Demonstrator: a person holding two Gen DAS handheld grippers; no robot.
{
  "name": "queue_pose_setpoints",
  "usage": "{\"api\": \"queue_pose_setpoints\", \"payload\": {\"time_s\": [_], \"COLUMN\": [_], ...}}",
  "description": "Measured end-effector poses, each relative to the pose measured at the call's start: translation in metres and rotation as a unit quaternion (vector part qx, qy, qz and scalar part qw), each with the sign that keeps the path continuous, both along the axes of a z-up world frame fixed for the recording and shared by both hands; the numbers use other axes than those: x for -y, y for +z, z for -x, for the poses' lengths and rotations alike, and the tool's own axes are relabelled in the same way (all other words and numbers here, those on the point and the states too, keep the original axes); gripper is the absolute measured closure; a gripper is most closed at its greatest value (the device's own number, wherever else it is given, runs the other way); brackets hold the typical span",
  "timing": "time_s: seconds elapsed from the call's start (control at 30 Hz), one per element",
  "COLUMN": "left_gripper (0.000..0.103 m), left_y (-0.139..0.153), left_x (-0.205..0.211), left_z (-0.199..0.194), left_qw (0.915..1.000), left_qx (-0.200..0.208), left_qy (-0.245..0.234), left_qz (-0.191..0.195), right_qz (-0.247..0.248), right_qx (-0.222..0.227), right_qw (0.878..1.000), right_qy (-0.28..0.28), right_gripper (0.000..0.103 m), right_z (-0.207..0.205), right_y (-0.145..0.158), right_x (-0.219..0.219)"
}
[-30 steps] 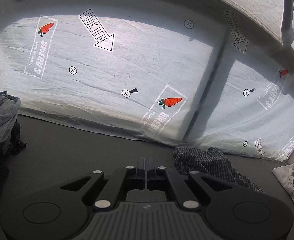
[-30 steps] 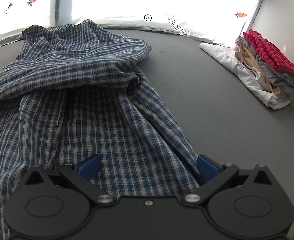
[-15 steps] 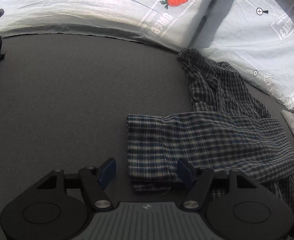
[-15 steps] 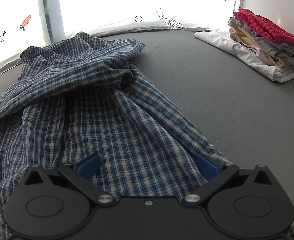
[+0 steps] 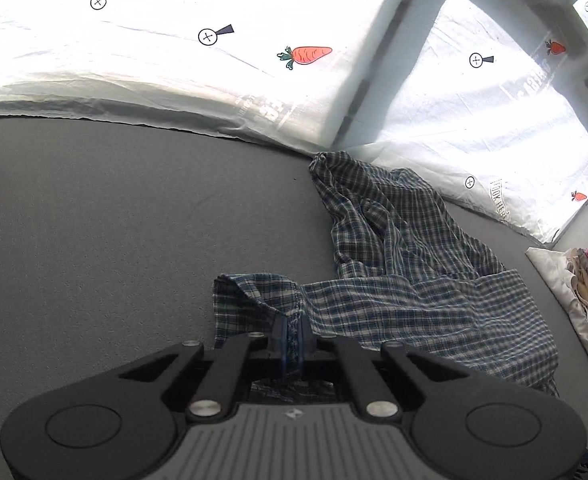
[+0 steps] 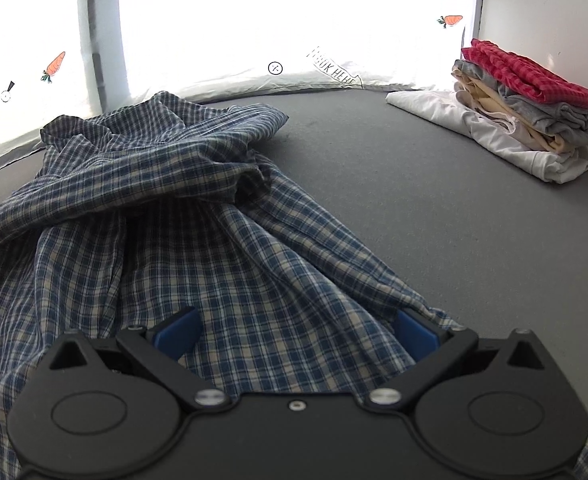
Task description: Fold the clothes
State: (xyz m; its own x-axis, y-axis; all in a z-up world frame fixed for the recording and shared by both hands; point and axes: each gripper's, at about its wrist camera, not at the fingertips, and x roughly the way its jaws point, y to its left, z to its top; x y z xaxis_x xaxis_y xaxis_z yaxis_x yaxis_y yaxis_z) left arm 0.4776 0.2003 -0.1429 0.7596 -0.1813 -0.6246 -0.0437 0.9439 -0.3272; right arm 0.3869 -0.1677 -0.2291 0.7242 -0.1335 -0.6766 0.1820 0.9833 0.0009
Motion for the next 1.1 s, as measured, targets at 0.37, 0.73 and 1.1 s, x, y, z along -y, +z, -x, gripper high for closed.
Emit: {"api": "queue_pose_setpoints", "payload": {"time_s": [0.37,0.73,1.1], "left_gripper": [0.099,0.099,0.089], "left_y": [0.082,0.065,-0.019], "left_x": [-0.042,-0.079,-0.114], "left_z": [-0.012,0.005,0.044], "left_qw": [0.9899,0.9866,0.9721], "left_qx": [0.127,0.099,-0.070], "left_qy": [0.058,0.129,0.222], "left_qz": [0.024,0.013,0.028], "right_qz": [-0.008,0.046,0.039], "right_qx": [-0.078,-0.084,-0.063], "right_qw": [0.993,0.986,0.989], "right_qy": [0.089,0.139,0.126], "right_gripper": [0.000,0.000,0.000], "right_z": [-0.019,-0.022,-0.025], "right_y": [0.033,0.030,0.034], "right_x": [-0.014,-0.041,-0.025]}}
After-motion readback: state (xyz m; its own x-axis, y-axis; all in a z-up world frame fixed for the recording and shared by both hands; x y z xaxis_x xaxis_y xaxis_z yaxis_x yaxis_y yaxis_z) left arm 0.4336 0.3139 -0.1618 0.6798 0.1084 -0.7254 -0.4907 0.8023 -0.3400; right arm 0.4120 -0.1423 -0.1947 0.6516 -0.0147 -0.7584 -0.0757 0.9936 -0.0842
